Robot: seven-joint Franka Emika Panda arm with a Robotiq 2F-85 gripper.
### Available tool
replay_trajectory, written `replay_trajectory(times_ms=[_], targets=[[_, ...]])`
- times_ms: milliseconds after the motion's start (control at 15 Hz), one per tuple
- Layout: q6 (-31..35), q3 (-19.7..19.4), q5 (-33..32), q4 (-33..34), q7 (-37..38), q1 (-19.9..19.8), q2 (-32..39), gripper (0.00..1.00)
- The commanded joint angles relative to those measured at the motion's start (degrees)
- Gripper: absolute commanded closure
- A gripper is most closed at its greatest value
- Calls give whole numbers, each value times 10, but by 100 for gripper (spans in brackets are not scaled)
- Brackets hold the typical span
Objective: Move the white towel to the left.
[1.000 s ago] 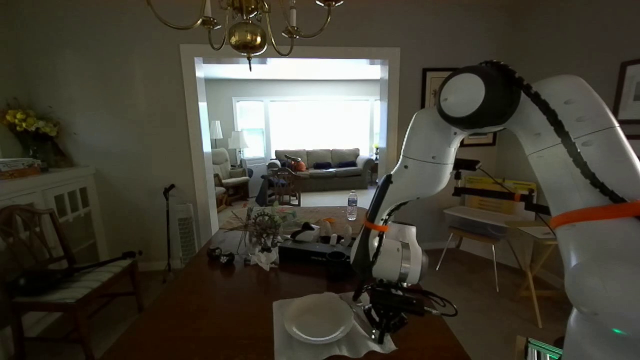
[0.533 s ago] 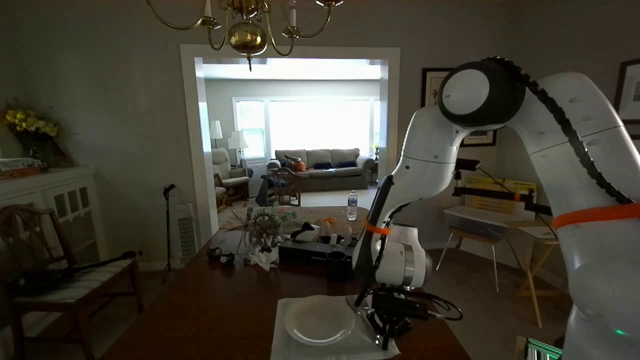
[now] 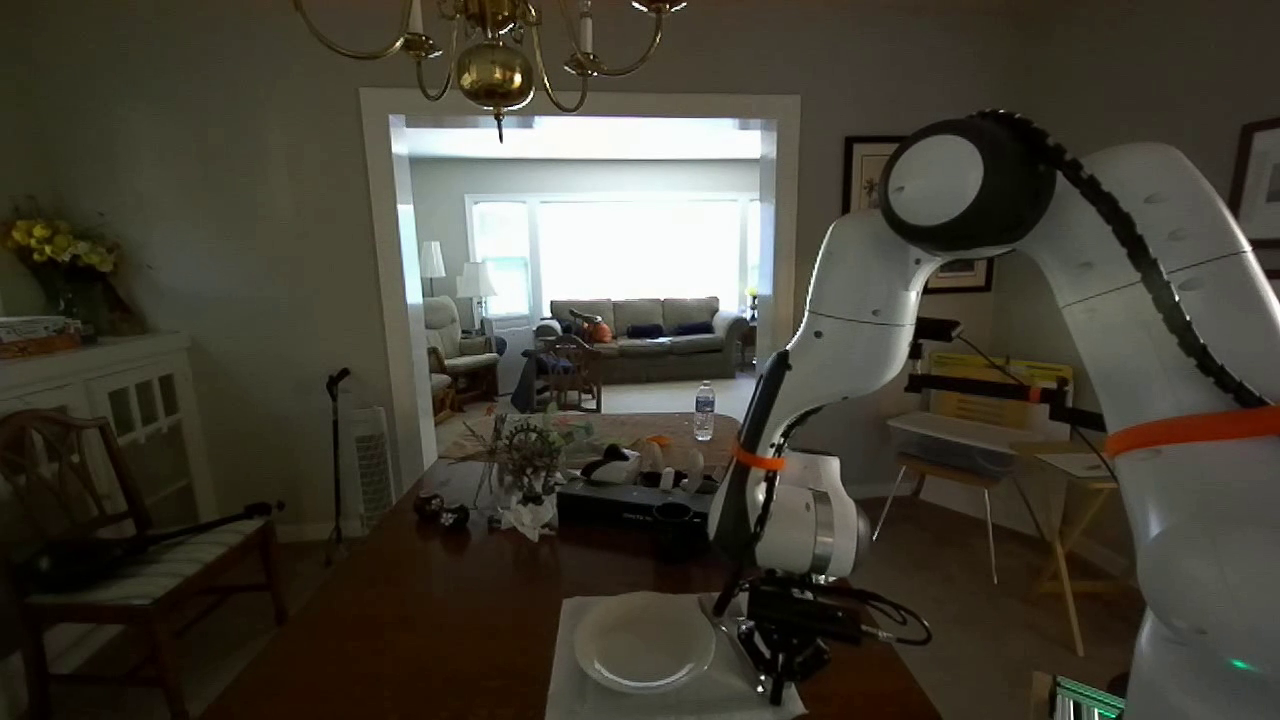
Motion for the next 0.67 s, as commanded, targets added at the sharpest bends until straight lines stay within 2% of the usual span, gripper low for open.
replay_trajectory(times_ms=[0,133,200,333,600], targets=[[-6,4,6,-11,6,2,37,100],[-1,5,9,-11,9,2,33,100],[-7,5,8,-14,11,3,20,74],[-14,7,10,-21,12,0,-13,67],[-22,20,13,-26,15,4,-42,36]])
